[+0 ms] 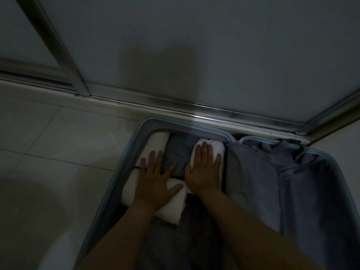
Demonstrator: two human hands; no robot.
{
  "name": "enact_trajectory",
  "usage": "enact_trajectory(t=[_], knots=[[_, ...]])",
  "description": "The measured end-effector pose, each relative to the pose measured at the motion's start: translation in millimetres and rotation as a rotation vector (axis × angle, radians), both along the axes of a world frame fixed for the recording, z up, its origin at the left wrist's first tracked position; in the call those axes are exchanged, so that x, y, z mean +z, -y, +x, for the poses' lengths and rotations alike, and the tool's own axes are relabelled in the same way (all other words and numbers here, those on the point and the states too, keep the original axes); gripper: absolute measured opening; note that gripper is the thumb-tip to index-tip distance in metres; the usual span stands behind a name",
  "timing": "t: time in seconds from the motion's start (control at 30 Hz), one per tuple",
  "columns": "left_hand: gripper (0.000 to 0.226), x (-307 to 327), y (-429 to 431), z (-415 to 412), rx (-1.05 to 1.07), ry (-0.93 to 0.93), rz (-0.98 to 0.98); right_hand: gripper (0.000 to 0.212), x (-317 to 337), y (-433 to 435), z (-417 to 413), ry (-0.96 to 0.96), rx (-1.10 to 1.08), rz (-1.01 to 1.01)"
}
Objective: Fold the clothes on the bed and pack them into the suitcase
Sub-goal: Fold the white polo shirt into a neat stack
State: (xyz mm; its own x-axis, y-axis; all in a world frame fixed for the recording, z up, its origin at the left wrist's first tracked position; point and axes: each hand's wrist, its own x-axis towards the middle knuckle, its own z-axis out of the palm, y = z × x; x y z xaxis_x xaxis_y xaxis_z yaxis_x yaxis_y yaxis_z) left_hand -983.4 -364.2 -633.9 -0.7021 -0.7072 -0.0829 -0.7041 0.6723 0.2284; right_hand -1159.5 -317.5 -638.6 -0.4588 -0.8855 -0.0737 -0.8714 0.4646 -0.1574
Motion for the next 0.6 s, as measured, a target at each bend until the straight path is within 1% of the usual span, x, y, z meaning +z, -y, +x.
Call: enact_trajectory(t=[0.07, 0.13, 0.2, 0.23, 0.3, 0.33, 0.4, 0.47, 0.5, 0.6], knots=[[0.08, 1, 3, 0, 0.004, 0.031, 0.036, 0.074, -5, 4, -1, 0.022, 0.005, 0.041], [0.096, 7, 10, 0, -0.014, 0.1, 0.075, 0.076, -2, 5, 0, 0.038, 0.029, 0.089], [0.11, 20, 17, 0, -0.011, 0.182, 0.172, 0.078, 12, 6, -1, 0.033, 0.03, 0.163], [0.108, 31, 19, 0, 0.009, 0.193, 0.225, 0.078, 19, 9, -2, 0.033, 0.024, 0.211], [0.081, 54, 23, 1, 0.048, 0.182, 0.343, 0.078, 41, 16, 3, 0.046, -0.02, 0.22], [0.071, 65, 26, 3, 0.067, 0.136, 0.397, 0.078, 53, 19, 8, 0.055, -0.022, 0.183], [0.061, 88, 32, 14, 0.14, -0.011, 0.459, 0.072, 79, 27, 27, 0.077, 0.024, 0.049], [0.054, 118, 41, 33, 0.222, -0.101, 0.436, 0.075, 103, 37, 48, 0.17, 0.097, -0.051], [0.05, 134, 45, 47, 0.249, -0.112, 0.406, 0.072, 119, 42, 60, 0.239, 0.139, -0.058], [0.045, 187, 49, 104, 0.337, -0.119, 0.317, 0.04, 178, 59, 109, 0.371, 0.275, -0.084]])
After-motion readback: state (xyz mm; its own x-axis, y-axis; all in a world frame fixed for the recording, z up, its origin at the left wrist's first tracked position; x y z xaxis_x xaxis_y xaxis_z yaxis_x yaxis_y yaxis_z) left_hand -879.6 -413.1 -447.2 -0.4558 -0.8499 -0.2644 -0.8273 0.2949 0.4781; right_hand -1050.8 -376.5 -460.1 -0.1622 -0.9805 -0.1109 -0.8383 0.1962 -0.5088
